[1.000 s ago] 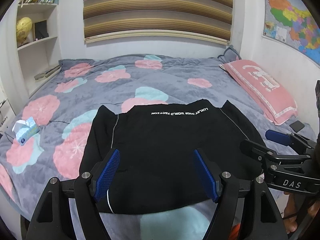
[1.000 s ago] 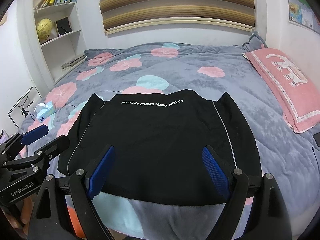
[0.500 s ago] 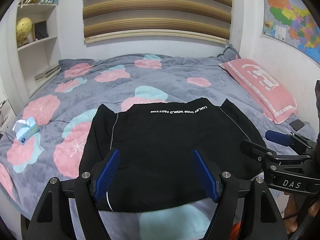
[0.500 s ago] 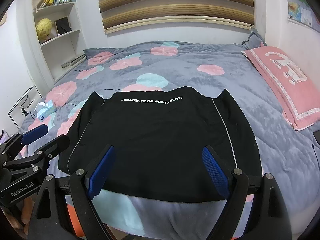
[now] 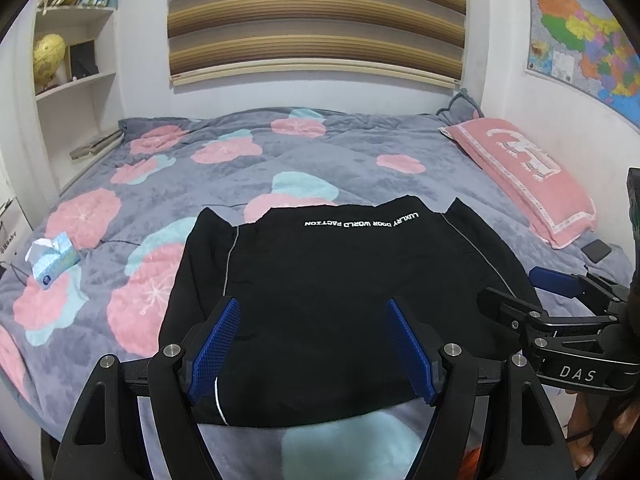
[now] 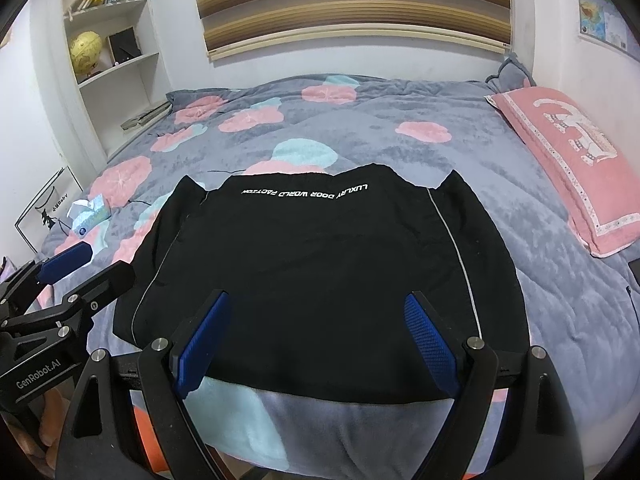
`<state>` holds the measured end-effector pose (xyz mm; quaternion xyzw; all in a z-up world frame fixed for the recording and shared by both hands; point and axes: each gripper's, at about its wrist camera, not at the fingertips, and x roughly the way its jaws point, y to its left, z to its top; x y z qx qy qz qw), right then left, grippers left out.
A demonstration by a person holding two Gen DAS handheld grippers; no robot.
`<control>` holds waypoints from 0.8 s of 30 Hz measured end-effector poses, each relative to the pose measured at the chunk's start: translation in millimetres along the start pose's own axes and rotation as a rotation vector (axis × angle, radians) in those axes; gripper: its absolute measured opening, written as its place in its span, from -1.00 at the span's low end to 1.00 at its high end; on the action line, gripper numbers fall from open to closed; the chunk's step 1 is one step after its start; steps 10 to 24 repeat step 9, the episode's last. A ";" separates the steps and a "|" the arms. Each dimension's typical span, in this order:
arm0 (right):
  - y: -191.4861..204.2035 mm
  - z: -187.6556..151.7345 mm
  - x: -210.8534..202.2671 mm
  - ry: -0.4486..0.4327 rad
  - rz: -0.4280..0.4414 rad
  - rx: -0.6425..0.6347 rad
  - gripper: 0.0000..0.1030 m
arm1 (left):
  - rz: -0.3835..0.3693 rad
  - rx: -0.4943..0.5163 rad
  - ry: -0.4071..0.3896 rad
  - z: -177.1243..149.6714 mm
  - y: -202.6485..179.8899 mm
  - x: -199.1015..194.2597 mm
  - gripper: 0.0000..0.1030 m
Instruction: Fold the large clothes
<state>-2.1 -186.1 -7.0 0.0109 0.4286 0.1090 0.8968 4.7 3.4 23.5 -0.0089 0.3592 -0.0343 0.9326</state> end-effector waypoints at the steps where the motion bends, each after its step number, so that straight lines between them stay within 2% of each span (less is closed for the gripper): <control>1: 0.0 0.6 1.0 0.001 0.001 0.000 0.75 | 0.004 0.004 -0.006 -0.2 -0.5 -0.3 0.49; 8: -2.6 0.0 4.2 0.011 0.002 0.000 0.75 | 0.063 0.022 -0.047 0.2 -0.8 -3.3 0.49; 24: -3.3 -0.1 4.8 0.011 0.001 0.001 0.75 | 0.063 0.021 -0.040 0.5 -0.1 -2.3 0.49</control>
